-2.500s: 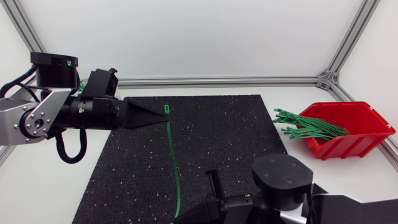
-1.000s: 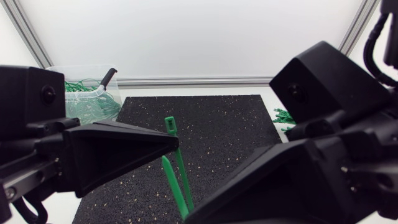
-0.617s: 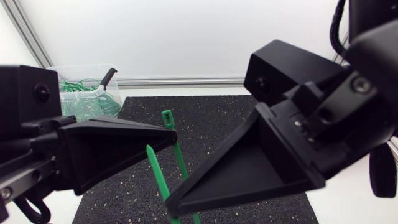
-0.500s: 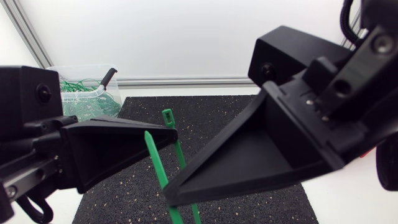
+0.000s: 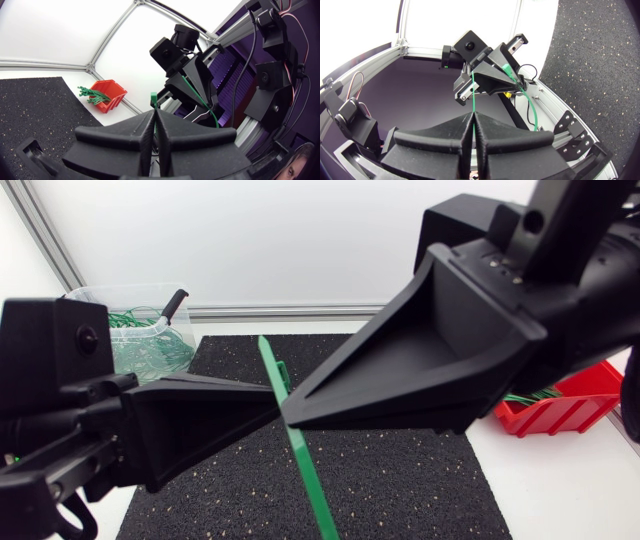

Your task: Take a green cable tie from the red box, thread the tail through the head to close it, then place it in the transparent bin on the left.

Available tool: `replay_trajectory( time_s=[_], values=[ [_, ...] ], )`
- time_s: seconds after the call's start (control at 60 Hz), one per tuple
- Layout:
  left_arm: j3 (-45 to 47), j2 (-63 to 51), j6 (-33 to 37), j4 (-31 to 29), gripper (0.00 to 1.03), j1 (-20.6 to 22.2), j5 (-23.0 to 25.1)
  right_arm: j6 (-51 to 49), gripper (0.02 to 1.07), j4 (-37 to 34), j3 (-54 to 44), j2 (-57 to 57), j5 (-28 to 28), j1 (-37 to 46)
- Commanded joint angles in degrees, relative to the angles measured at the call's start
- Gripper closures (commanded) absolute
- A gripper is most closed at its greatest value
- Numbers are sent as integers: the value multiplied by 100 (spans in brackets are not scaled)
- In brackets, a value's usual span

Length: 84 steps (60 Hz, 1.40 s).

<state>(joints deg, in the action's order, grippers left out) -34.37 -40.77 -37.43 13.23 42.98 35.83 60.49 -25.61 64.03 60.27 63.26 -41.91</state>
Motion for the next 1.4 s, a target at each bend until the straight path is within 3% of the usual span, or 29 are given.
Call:
replay_trajectory(
  time_s=[0.0, 0.383, 1.383],
  values=[
    [80, -18, 87, 118, 99, 88, -112, 218, 101, -76, 75, 99, 46, 95],
    [44, -27, 227, 127, 99, 175, -472, 226, 101, -296, -163, 125, 54, 350],
    [-193, -150, 148, 83, 99, 123, -481, 226, 101, -208, -462, 117, 54, 306]
  ],
)
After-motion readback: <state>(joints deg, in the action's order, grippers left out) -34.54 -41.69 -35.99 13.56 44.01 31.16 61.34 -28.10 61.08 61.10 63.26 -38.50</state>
